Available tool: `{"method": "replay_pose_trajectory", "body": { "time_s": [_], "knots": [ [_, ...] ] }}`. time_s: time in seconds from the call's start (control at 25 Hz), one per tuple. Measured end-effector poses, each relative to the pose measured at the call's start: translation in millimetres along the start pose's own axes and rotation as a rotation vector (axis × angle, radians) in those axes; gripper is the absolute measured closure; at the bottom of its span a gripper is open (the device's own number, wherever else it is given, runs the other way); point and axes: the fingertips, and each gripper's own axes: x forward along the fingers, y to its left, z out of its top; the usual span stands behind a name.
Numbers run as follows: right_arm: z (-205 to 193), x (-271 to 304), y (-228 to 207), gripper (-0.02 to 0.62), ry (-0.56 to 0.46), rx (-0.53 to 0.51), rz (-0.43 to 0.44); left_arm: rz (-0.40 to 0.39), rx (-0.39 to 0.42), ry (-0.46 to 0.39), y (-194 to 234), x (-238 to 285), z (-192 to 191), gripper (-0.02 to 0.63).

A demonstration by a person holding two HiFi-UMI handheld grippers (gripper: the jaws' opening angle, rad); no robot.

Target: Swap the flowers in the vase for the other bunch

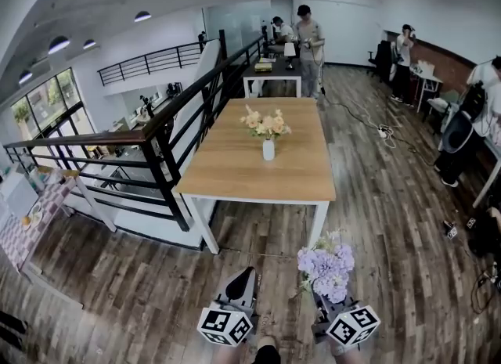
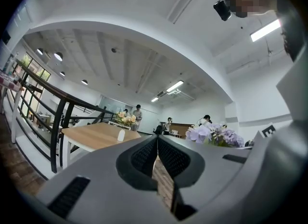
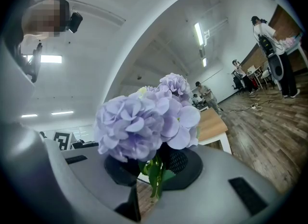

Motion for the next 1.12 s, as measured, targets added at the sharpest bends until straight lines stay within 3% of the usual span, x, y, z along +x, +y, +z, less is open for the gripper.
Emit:
{"method": "replay_pose_trajectory", "body": {
  "time_s": [0.64, 1.12],
  "knots": [
    [3, 144, -26, 0.523, 0.040, -0.130, -0.063, -0.044, 0.001, 0.059, 104, 104, -11, 0.595],
    [13, 194, -36, 0.523, 0.032, -0.221, -0.053, -0.067, -0.010, 0.060, 134, 134, -20, 0.594]
  ]
}}
